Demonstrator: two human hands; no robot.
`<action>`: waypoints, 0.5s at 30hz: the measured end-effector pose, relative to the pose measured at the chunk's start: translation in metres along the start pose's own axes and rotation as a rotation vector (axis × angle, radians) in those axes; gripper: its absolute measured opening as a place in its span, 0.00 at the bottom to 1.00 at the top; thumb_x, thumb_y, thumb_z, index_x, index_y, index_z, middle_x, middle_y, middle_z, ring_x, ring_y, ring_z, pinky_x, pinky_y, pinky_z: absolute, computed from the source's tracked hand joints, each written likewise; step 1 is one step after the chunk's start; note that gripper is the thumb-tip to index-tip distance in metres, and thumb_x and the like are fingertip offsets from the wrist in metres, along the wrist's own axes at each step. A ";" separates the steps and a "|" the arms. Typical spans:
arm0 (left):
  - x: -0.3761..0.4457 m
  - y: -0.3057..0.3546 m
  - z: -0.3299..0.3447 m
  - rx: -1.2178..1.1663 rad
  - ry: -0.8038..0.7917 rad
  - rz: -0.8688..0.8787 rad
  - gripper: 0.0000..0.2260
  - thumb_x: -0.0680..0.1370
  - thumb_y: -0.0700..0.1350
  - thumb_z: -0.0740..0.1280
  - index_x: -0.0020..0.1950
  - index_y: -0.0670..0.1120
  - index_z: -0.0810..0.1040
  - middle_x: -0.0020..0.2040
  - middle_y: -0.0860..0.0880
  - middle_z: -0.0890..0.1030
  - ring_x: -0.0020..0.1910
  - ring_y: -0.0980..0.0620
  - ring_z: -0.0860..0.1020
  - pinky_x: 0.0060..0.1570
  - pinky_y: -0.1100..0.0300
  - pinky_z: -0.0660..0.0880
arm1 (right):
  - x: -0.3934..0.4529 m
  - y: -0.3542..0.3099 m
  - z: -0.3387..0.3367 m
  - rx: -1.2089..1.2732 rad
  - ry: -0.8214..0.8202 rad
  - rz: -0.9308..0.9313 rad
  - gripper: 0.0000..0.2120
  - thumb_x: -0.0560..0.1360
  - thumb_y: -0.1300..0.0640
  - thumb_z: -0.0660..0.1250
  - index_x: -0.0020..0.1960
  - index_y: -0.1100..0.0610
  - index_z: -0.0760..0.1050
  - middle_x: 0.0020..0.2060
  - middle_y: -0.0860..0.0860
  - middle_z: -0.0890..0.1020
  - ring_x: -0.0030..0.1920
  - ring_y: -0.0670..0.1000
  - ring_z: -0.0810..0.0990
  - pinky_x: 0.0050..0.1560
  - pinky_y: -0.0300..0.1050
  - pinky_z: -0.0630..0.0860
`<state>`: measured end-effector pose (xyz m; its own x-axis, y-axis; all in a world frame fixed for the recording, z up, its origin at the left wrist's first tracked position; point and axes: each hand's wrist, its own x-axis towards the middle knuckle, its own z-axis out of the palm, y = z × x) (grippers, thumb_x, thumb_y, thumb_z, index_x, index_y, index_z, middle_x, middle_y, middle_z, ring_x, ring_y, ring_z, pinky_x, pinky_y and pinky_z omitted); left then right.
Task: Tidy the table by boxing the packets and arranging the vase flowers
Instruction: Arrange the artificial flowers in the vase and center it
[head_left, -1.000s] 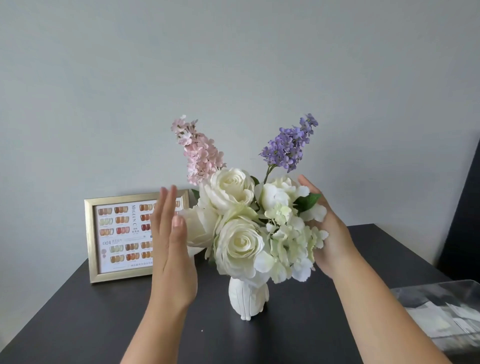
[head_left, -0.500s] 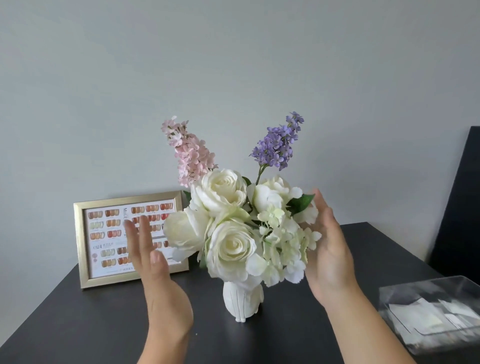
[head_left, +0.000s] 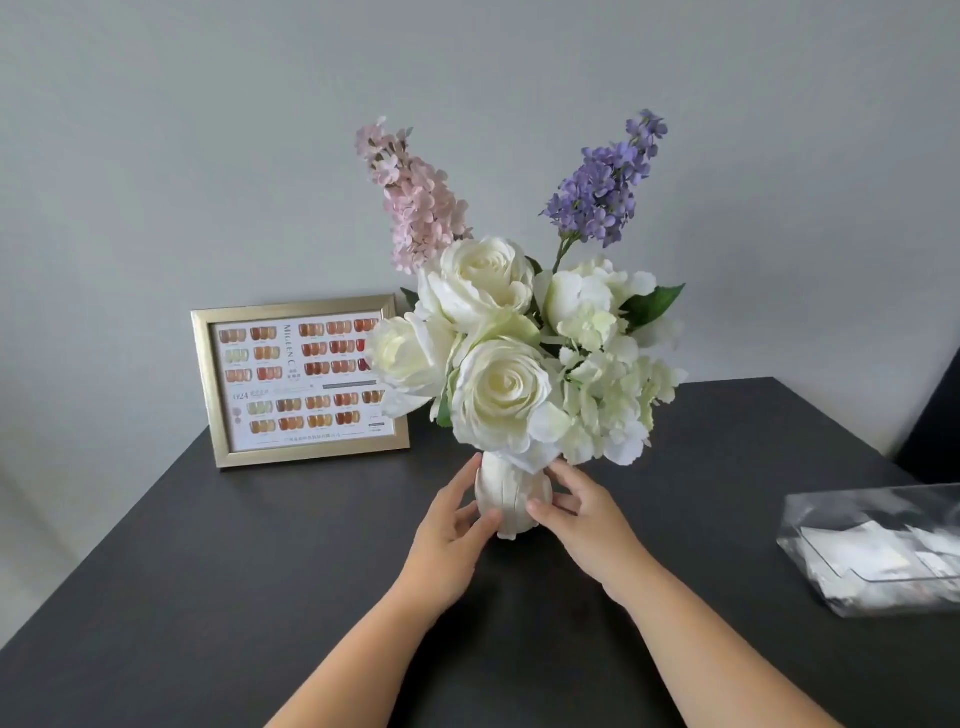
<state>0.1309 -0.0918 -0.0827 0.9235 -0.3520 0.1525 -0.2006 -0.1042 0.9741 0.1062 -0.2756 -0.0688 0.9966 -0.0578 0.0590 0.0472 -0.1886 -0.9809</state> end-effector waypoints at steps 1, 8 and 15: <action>0.003 -0.001 0.001 0.032 0.029 0.003 0.26 0.80 0.42 0.66 0.74 0.60 0.64 0.71 0.52 0.73 0.64 0.54 0.77 0.65 0.54 0.73 | 0.001 0.002 0.001 -0.015 0.014 -0.004 0.25 0.73 0.52 0.71 0.68 0.38 0.69 0.58 0.37 0.80 0.59 0.39 0.78 0.60 0.43 0.75; 0.033 -0.013 0.006 0.123 0.128 0.010 0.28 0.78 0.43 0.67 0.71 0.68 0.64 0.67 0.57 0.75 0.57 0.58 0.81 0.50 0.71 0.75 | 0.030 0.009 -0.004 -0.065 0.026 -0.014 0.25 0.75 0.54 0.69 0.69 0.42 0.69 0.59 0.40 0.80 0.59 0.39 0.78 0.63 0.46 0.74; 0.074 -0.019 0.010 0.138 0.210 -0.014 0.28 0.78 0.47 0.66 0.72 0.69 0.61 0.68 0.59 0.71 0.57 0.59 0.79 0.46 0.71 0.74 | 0.073 0.020 0.004 -0.048 0.090 0.011 0.26 0.78 0.54 0.65 0.73 0.42 0.63 0.67 0.42 0.74 0.66 0.43 0.72 0.67 0.44 0.69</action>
<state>0.1996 -0.1254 -0.0919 0.9714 -0.1501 0.1842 -0.2165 -0.2391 0.9466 0.1799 -0.2799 -0.0844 0.9867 -0.1479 0.0673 0.0311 -0.2342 -0.9717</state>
